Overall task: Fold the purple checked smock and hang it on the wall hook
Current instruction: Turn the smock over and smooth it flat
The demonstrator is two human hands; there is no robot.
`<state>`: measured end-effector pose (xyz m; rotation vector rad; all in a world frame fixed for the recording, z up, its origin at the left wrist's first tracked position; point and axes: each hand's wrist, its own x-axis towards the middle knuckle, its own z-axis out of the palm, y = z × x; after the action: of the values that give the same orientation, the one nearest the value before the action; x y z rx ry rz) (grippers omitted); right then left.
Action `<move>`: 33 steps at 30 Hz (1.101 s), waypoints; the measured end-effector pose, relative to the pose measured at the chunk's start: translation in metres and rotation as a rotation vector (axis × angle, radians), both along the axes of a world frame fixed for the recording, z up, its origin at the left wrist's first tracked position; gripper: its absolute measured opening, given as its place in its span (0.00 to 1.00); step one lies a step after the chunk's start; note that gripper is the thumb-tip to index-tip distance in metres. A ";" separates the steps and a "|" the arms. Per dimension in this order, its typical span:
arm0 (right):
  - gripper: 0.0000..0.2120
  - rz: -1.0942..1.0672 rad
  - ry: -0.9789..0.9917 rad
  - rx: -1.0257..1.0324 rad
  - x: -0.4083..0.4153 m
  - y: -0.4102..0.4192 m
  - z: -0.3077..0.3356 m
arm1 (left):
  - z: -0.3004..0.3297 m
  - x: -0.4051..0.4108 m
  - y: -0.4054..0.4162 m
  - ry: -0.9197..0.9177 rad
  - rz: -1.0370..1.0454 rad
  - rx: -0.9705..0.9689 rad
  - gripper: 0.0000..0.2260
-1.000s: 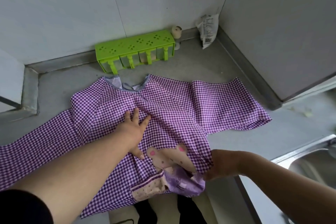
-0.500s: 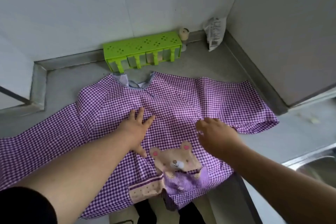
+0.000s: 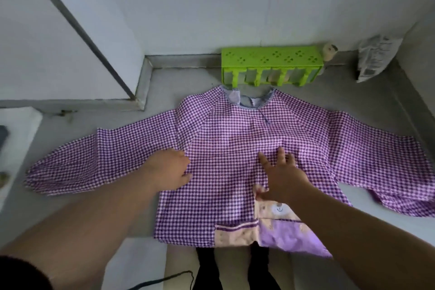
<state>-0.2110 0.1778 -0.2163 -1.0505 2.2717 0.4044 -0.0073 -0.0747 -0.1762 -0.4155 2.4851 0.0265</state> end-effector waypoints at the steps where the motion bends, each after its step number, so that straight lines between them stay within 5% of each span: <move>1: 0.55 0.017 0.001 0.008 -0.001 -0.008 0.000 | 0.000 0.017 -0.008 -0.073 0.081 0.009 0.24; 4: 0.60 0.027 0.012 0.029 -0.010 -0.016 0.001 | -0.013 0.054 -0.016 -0.272 0.387 0.107 0.35; 6: 0.62 0.026 0.011 0.040 -0.013 -0.022 0.002 | -0.036 0.080 -0.023 -0.208 0.580 0.222 0.53; 8: 0.63 0.021 0.001 0.044 -0.013 -0.027 0.003 | -0.050 0.094 -0.023 -0.067 0.710 0.299 0.57; 10: 0.64 0.016 0.002 0.050 -0.014 -0.030 0.004 | -0.036 0.093 -0.009 -0.006 0.764 0.391 0.45; 13: 0.63 0.025 0.008 0.054 -0.012 -0.033 0.005 | -0.022 0.083 0.009 -0.043 0.790 0.475 0.14; 20: 0.60 0.045 0.030 0.046 -0.013 -0.031 0.007 | -0.002 0.076 0.014 0.235 1.391 1.074 0.12; 23: 0.62 0.063 0.032 0.040 -0.014 -0.031 0.008 | -0.003 0.087 0.009 0.156 1.371 0.853 0.21; 30: 0.57 0.150 -0.046 -0.106 -0.017 -0.029 0.008 | -0.030 0.105 -0.016 -0.104 0.721 0.265 0.20; 33: 0.54 0.160 -0.040 -0.148 -0.016 -0.027 0.004 | -0.014 0.082 -0.011 0.043 0.540 -0.016 0.21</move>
<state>-0.2266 0.1512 -0.2119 -1.3090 2.2172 0.2805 0.0750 -0.0856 -0.1898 -1.0884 2.3419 0.2343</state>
